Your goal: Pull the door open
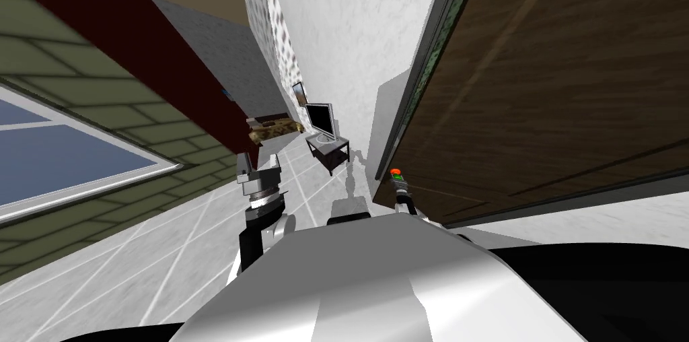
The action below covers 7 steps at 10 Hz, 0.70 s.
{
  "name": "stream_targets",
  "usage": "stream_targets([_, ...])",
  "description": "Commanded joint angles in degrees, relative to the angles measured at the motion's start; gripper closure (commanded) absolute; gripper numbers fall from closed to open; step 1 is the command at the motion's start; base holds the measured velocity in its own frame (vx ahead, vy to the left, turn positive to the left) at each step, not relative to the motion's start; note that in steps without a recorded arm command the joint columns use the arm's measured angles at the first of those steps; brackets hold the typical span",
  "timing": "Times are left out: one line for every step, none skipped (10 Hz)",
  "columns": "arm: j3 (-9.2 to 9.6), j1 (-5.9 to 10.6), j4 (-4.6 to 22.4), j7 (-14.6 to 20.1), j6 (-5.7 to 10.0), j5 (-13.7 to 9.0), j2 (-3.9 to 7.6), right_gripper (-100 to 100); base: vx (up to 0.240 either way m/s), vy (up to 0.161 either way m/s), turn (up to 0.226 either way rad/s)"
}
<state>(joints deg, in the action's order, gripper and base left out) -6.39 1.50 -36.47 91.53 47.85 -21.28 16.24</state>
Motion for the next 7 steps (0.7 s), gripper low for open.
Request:
stream_targets([1.08, -0.45, -0.56, 0.84, -0.03, 0.67, 0.04, 100, -0.232, -0.021, 0.051])
stream_targets([1.69, -0.57, -0.77, 1.33, 0.01, 1.06, 0.18, 100, -0.219, -0.046, 0.068])
stream_targets([2.49, -0.73, -1.04, 1.97, 0.07, 1.57, 0.37, 100, -0.219, -0.031, 0.076])
stream_targets([3.11, -0.85, -1.25, 2.47, 0.11, 1.97, 0.51, 100, -0.223, -0.018, 0.058])
stream_targets([2.75, -1.05, -1.60, 1.99, -0.19, 1.72, 0.29, 100, -0.097, -0.001, 0.024])
stream_targets([3.88, -1.54, -1.97, 2.91, -0.03, 2.46, 0.56, 100, -0.163, 0.011, 0.057])
stream_targets([4.40, -1.73, -2.17, 3.40, 0.14, 2.81, 0.79, 100, -0.229, -0.022, 0.063])
